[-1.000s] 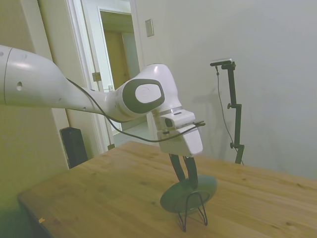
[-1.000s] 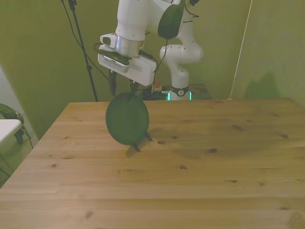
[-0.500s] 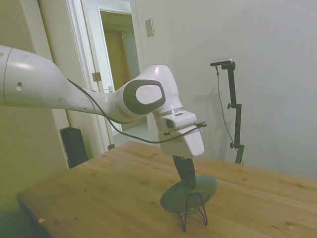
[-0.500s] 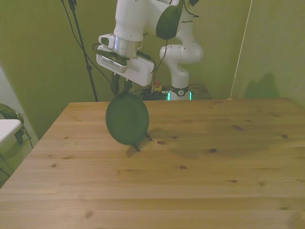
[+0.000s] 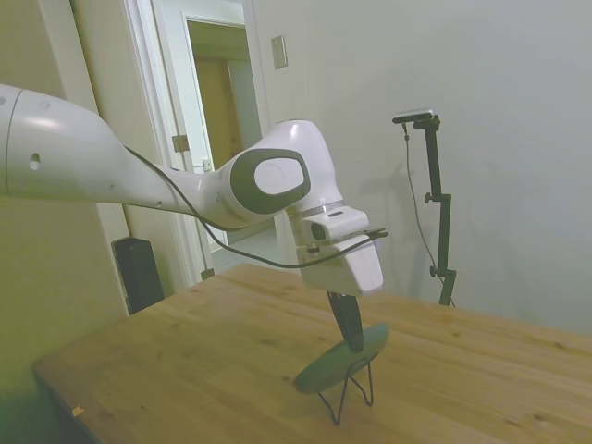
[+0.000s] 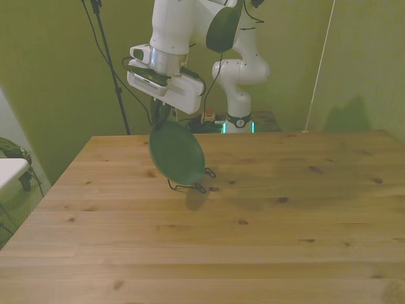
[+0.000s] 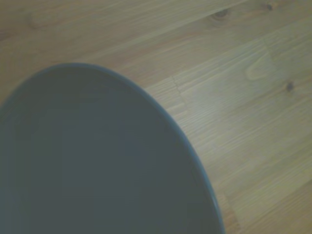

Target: Unload the plate

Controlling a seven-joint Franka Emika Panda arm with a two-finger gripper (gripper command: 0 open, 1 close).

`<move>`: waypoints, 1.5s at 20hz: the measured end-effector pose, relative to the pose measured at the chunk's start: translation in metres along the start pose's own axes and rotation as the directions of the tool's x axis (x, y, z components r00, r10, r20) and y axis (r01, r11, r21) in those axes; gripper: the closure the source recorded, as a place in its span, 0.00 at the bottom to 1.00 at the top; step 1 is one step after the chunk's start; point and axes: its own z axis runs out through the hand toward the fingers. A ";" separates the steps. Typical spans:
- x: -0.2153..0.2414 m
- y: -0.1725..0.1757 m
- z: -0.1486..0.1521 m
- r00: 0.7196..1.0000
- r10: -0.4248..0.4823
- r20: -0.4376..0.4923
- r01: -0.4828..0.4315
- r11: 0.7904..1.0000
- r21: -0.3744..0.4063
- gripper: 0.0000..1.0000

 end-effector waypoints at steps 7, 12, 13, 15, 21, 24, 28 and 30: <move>0.004 0.006 -0.039 0.999 0.012 -0.039 -0.010 0.998 0.059 1.00; 0.013 -0.002 -0.082 0.996 0.046 -0.082 -0.030 0.982 0.184 1.00; 0.020 -0.004 -0.089 0.994 0.069 -0.087 -0.048 0.972 0.228 1.00; 0.035 -0.009 -0.098 0.990 0.115 -0.076 -0.087 0.949 0.304 1.00; 0.048 -0.068 -0.076 0.988 0.152 0.009 -0.143 0.902 0.407 1.00; 0.038 -0.102 -0.054 0.987 0.147 0.057 -0.157 0.882 0.444 1.00; 0.024 -0.135 -0.019 0.985 0.141 0.101 -0.172 0.869 0.464 1.00; 0.016 -0.149 0.000 0.985 0.136 0.108 -0.171 0.867 0.468 1.00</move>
